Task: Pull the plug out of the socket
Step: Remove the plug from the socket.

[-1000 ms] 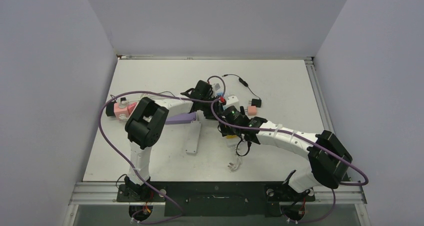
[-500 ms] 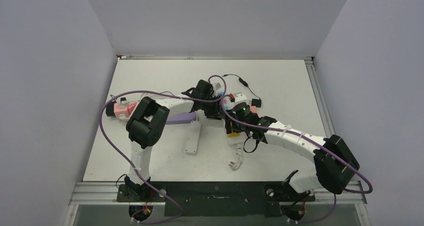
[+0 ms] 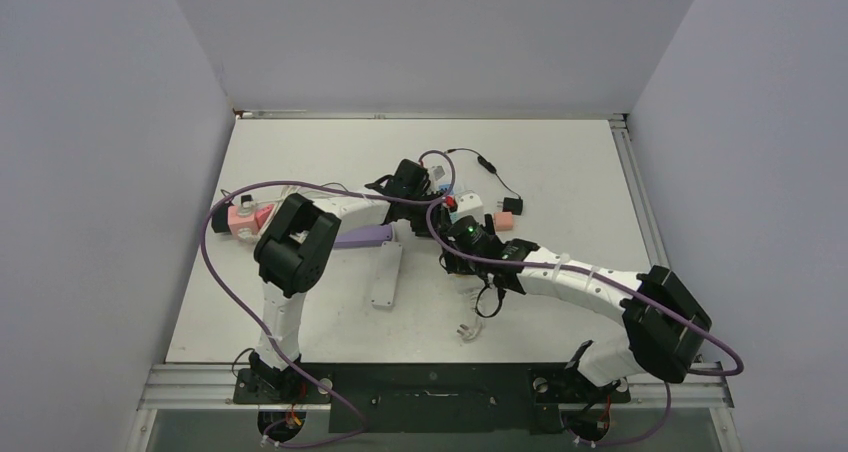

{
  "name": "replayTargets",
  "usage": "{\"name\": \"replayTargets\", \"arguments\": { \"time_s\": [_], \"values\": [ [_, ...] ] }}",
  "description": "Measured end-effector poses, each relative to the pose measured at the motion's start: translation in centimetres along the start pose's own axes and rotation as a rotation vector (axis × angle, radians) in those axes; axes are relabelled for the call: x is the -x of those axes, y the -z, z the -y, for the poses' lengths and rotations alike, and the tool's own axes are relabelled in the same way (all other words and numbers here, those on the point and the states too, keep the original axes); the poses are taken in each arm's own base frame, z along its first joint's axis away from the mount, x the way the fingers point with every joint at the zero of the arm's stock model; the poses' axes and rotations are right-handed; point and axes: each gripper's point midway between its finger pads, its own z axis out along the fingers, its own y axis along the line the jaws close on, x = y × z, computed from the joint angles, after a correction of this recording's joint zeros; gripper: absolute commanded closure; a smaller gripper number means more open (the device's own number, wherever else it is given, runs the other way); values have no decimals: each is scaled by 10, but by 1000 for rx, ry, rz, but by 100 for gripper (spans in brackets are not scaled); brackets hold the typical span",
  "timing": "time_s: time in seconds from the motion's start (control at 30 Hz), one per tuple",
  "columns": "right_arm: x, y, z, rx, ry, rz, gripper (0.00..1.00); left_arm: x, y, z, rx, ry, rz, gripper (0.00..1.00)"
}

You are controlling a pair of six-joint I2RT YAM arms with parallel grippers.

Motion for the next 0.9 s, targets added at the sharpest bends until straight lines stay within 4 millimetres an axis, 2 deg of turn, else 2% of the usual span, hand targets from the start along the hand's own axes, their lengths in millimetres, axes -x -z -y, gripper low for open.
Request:
{"name": "replayTargets", "arguments": {
  "time_s": [0.47, 0.7, 0.9],
  "values": [
    [4, 0, -13, -158, 112, 12, 95, 0, 1, 3, 1, -10, -6, 64],
    [4, 0, -12, -151, 100, 6, 95, 0, 0, 3, 1, -14, -6, 64],
    [2, -1, -2, -57, 5, -27, 95, 0, -2, 3, 7, -24, -5, 64]
  ]
}}
